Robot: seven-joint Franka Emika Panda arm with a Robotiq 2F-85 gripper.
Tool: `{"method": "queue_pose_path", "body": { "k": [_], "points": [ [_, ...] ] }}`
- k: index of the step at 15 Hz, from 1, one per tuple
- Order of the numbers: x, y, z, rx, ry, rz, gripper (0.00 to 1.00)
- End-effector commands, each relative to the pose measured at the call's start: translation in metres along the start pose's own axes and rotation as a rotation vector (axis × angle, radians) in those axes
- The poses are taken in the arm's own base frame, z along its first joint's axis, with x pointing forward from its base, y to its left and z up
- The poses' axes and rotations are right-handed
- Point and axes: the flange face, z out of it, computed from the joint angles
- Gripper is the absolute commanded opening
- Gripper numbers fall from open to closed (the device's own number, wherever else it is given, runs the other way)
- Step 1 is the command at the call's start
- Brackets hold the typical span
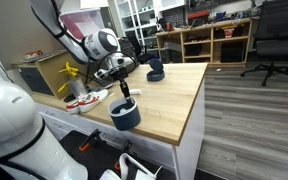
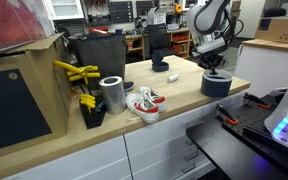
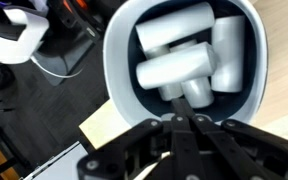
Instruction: Put the two white objects in the white and grey container.
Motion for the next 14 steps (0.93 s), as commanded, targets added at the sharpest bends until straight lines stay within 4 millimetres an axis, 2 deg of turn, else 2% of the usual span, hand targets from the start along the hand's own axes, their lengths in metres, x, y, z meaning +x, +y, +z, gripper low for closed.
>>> {"method": "queue_pose_path", "body": {
  "k": [1, 3, 8, 11, 14],
  "points": [
    [0.006, -0.033, 0.017, 0.053, 0.051, 0.007, 0.00],
    [0.003, -0.045, 0.006, 0.097, 0.109, -0.007, 0.00],
    [-0.016, -0.070, 0.001, 0.122, 0.253, -0.078, 0.00],
    [-0.031, -0.076, 0.005, 0.119, 0.262, -0.141, 0.00],
    [-0.040, -0.072, 0.010, 0.107, 0.242, -0.213, 0.00]
  ]
}}
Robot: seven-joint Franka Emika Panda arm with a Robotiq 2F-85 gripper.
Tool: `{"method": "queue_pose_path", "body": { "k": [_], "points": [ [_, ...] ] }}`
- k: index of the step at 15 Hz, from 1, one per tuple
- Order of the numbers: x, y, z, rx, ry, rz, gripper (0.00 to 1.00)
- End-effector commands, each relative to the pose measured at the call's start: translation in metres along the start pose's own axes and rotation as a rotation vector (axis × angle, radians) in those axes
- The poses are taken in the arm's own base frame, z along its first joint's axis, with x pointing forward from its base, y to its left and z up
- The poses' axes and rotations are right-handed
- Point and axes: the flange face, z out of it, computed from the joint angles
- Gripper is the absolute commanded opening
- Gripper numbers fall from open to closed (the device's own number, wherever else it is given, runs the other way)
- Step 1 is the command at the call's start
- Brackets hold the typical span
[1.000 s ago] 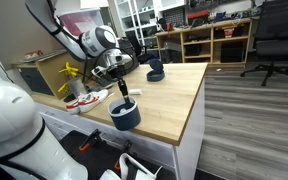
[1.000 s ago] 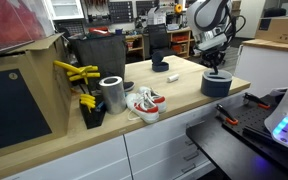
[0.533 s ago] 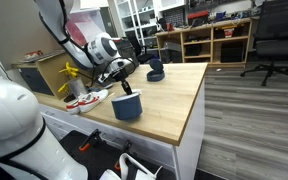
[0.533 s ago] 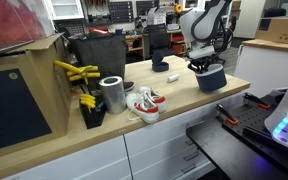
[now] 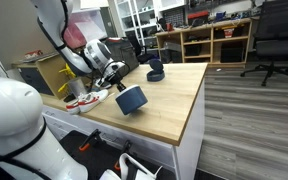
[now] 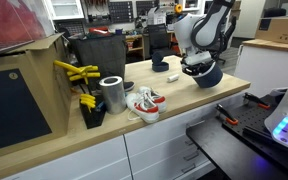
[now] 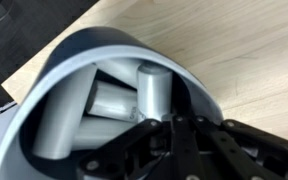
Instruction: Put the two white objects in the white and grey container.
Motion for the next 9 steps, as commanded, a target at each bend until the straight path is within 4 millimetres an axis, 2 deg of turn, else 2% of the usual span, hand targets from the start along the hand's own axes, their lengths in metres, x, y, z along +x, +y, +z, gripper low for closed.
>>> {"method": "queue_pose_path", "body": {
  "k": [1, 6, 9],
  "points": [
    [-0.011, 0.005, 0.000, 0.015, -0.022, -0.088, 0.00],
    [-0.014, 0.020, -0.020, 0.016, -0.061, -0.132, 0.00],
    [-0.015, 0.030, -0.044, 0.022, -0.018, -0.108, 0.00]
  ]
}}
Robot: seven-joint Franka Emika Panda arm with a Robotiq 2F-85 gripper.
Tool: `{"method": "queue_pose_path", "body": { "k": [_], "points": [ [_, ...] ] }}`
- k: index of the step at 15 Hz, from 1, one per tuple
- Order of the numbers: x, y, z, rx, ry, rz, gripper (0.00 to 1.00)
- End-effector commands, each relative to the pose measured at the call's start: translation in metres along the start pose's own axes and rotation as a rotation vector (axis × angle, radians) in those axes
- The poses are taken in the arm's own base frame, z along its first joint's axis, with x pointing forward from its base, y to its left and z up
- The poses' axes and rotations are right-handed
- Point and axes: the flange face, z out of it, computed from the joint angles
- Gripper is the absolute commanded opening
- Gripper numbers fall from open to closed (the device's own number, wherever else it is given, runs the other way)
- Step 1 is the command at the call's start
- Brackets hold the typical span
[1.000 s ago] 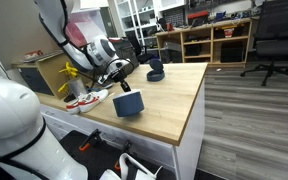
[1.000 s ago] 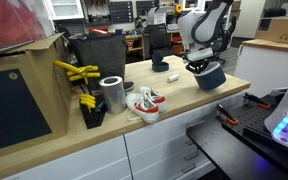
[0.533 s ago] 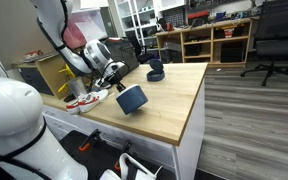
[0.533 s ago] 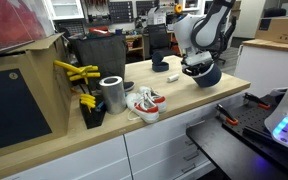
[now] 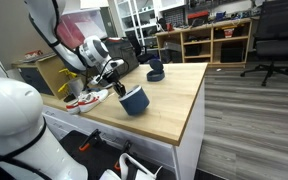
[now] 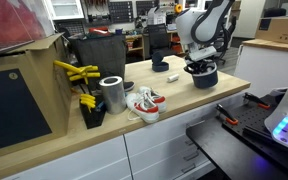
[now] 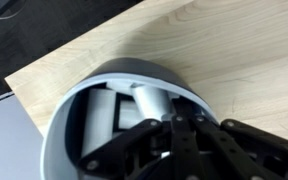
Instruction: Put the two white objects in the white and grey container.
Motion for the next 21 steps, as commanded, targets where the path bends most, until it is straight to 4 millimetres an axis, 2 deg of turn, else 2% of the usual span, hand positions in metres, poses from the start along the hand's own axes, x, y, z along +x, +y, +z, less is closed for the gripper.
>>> {"method": "queue_pose_path", "body": {
  "k": [1, 4, 10, 11, 12, 13, 14, 16, 20, 21],
  "points": [
    [-0.011, 0.017, -0.035, 0.000, 0.039, 0.016, 0.00],
    [-0.013, 0.019, -0.048, -0.018, 0.061, 0.024, 0.00],
    [-0.023, 0.009, -0.065, -0.004, 0.070, -0.004, 0.00],
    [-0.024, 0.007, -0.067, 0.002, 0.061, -0.008, 0.26],
    [-0.030, 0.002, -0.063, 0.008, 0.042, -0.004, 0.28],
    [-0.021, 0.002, -0.059, 0.010, 0.062, -0.001, 0.34],
    [-0.023, 0.000, -0.059, 0.011, 0.060, -0.002, 0.16],
    [-0.023, 0.000, -0.058, 0.010, 0.059, -0.003, 0.32],
    [-0.022, 0.000, -0.058, 0.010, 0.058, 0.000, 0.34],
    [-0.024, 0.000, -0.058, 0.023, 0.082, -0.015, 0.59]
  ]
}}
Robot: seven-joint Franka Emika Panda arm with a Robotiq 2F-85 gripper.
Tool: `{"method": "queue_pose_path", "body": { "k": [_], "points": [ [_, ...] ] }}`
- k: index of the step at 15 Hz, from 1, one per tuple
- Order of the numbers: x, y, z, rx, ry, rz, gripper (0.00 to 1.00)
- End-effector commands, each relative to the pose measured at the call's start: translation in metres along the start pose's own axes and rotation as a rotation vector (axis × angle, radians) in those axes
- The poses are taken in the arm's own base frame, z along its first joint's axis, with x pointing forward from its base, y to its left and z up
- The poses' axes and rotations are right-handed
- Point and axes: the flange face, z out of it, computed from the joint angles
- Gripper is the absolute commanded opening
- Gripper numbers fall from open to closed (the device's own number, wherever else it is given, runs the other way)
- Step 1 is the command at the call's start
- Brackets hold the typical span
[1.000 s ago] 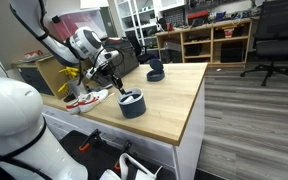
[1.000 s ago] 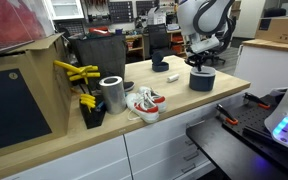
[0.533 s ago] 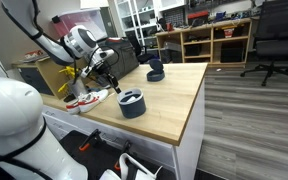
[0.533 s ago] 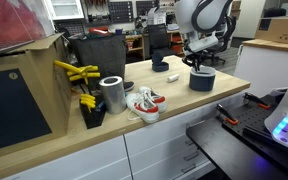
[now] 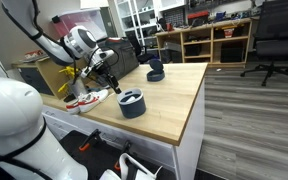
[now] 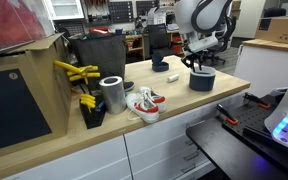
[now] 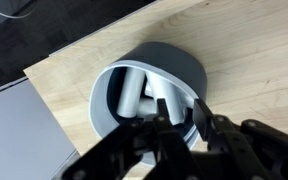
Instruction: Put the two white objects in the white and grey container.
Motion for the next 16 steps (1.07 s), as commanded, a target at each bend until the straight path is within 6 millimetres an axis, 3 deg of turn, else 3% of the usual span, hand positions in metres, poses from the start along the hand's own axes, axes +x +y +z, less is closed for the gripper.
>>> {"method": "queue_pose_path", "body": {
  "k": [1, 5, 7, 12, 16],
  "points": [
    [-0.001, 0.000, -0.006, 0.046, 0.072, -0.001, 0.60],
    [0.018, 0.007, -0.023, 0.179, 0.192, 0.056, 0.89],
    [0.029, 0.018, -0.019, 0.201, 0.202, 0.096, 1.00],
    [0.055, 0.049, 0.011, 0.148, 0.122, 0.206, 1.00],
    [0.061, 0.049, 0.030, 0.158, 0.100, 0.253, 1.00]
  ]
}}
